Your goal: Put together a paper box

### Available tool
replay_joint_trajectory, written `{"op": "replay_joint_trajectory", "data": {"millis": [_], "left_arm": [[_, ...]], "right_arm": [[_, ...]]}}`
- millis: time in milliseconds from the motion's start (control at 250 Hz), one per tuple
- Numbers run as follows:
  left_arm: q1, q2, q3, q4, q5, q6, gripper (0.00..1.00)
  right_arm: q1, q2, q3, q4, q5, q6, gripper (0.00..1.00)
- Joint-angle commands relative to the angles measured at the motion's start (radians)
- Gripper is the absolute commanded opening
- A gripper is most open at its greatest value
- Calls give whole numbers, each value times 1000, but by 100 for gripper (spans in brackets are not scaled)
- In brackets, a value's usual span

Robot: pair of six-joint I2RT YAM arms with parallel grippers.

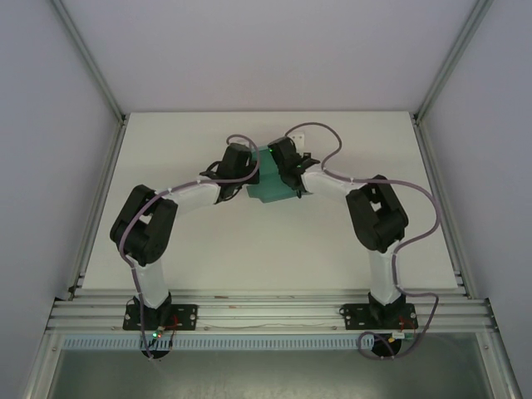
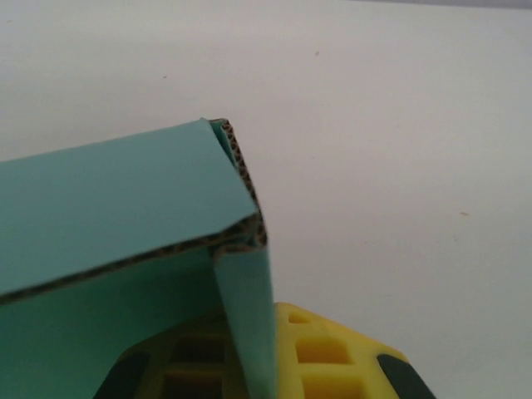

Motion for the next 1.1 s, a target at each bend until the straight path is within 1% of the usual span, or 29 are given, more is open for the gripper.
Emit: {"op": "replay_joint_trajectory", "data": {"millis": [0,44,108,184,220,264,332,376,416,460,520,548,580,636,696,751,859,907,951,991,1031,1095], "left_arm": [[4,-4,35,-84,-53,-49,0],[4,2,43,-88,-46,-47,0],[4,9,47,-88,-42,-53,0],[4,15,52,-85,-41,-54,0],[4,20,55,-89,-40,-52,0],[4,26,60,-88,-38,-49,0],[4,34,68,-89,-32,-42,0],[4,40,74,-89,-29,-36,0],[6,45,77,-90,-22,-29,0],[7,49,81,-89,-15,-18,0],[13,52,83,-84,6,0,0],[17,53,85,-82,21,11,0],[23,53,85,-79,31,21,0],[32,52,90,-77,62,48,0],[42,52,96,-80,89,83,0],[53,50,105,-86,161,142,0],[89,49,142,-128,293,261,0],[109,54,182,-180,317,323,0],[123,61,234,-271,362,433,0],[130,60,282,-359,380,539,0],[130,92,331,-462,405,671,0],[121,105,400,-630,435,859,0]], "right_arm": [[-75,82,36,-198,386,99,0],[-74,99,66,-247,408,123,0],[-69,114,83,-262,440,128,0],[-65,106,75,-228,415,121,0],[-66,91,61,-197,372,112,0],[-64,61,18,-114,289,74,0],[-66,-1,-67,29,132,44,6],[-68,-42,-116,109,18,25,14],[-67,-78,-157,175,-61,11,20],[-67,-120,-195,232,-154,-10,33],[-66,-183,-247,297,-261,-41,38],[-69,-214,-271,320,-316,-51,43],[-70,-252,-296,345,-384,-63,54],[-74,-313,-339,386,-492,-62,80],[-79,-372,-384,430,-590,-44,100],[-87,-419,-415,453,-638,-21,100],[-107,-501,-454,434,-600,42,100],[-123,-540,-474,416,-581,79,100],[-141,-578,-498,407,-586,108,100],[-161,-616,-522,396,-598,128,100],[-181,-651,-547,379,-602,146,100],[-212,-700,-566,307,-600,169,100]]}}
